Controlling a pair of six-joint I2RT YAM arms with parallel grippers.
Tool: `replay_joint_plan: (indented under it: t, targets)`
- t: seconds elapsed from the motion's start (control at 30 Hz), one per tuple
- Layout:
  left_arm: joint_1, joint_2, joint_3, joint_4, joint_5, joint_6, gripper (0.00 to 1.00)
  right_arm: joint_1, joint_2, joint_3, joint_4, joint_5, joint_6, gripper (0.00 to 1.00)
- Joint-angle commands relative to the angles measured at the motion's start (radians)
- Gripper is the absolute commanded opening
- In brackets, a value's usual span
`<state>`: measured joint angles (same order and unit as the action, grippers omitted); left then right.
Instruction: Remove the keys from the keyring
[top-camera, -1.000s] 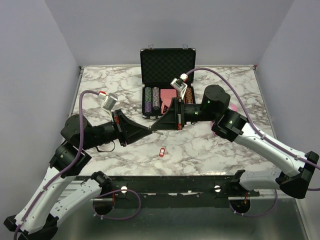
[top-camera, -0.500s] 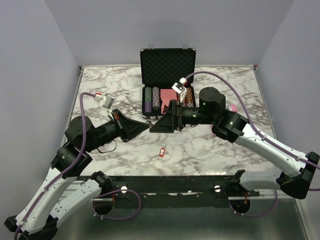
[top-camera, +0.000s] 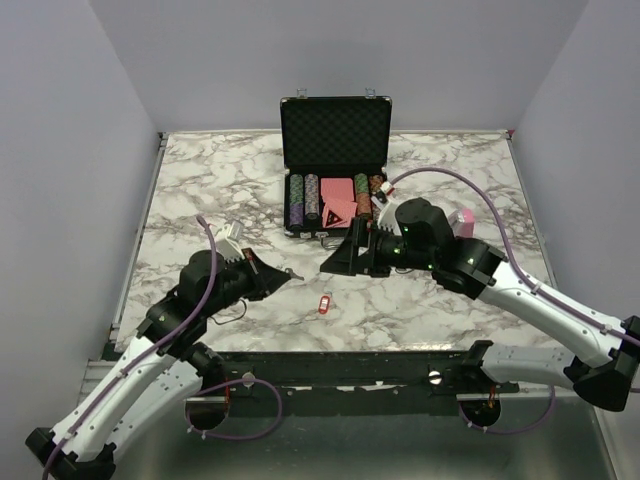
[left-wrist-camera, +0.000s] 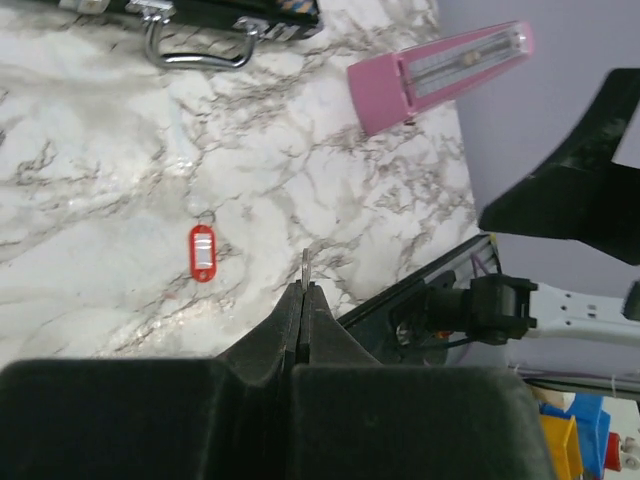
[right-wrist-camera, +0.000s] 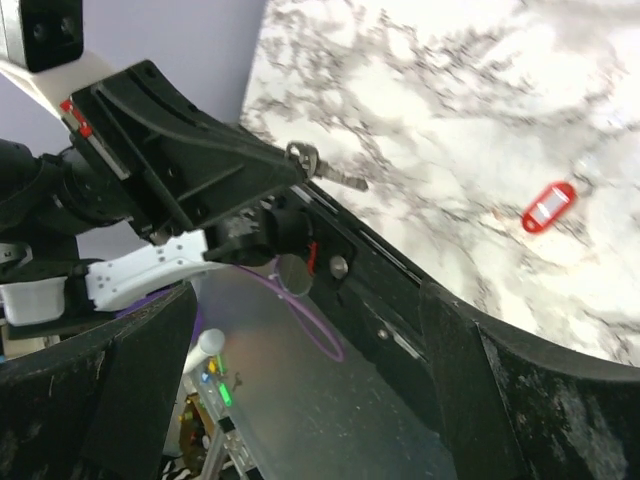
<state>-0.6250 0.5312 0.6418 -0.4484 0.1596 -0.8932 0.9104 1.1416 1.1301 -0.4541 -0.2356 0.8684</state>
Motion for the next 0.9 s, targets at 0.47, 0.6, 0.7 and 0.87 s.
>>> replay_joint_plan:
  t: [0.47, 0.6, 0.7, 0.87]
  targets:
    - [0.113, 0.134, -0.315, 0.353, 0.078, -0.067, 0.00, 0.004, -0.154, -0.227, -0.032, 0.082, 0.086, 1.00]
    - [0.116, 0.223, -0.329, 0.422, 0.100, -0.062, 0.00, 0.004, -0.151, -0.228, -0.041, 0.087, 0.080, 1.00]
    - [0.117, 0.266, -0.320, 0.438, 0.110, -0.046, 0.05, 0.004, -0.149, -0.230, -0.037, 0.087, 0.080, 1.00]
    - [0.122, 0.256, -0.180, 0.199, 0.014, 0.057, 0.99, 0.004, -0.146, -0.224, -0.037, 0.084, 0.072, 1.00]
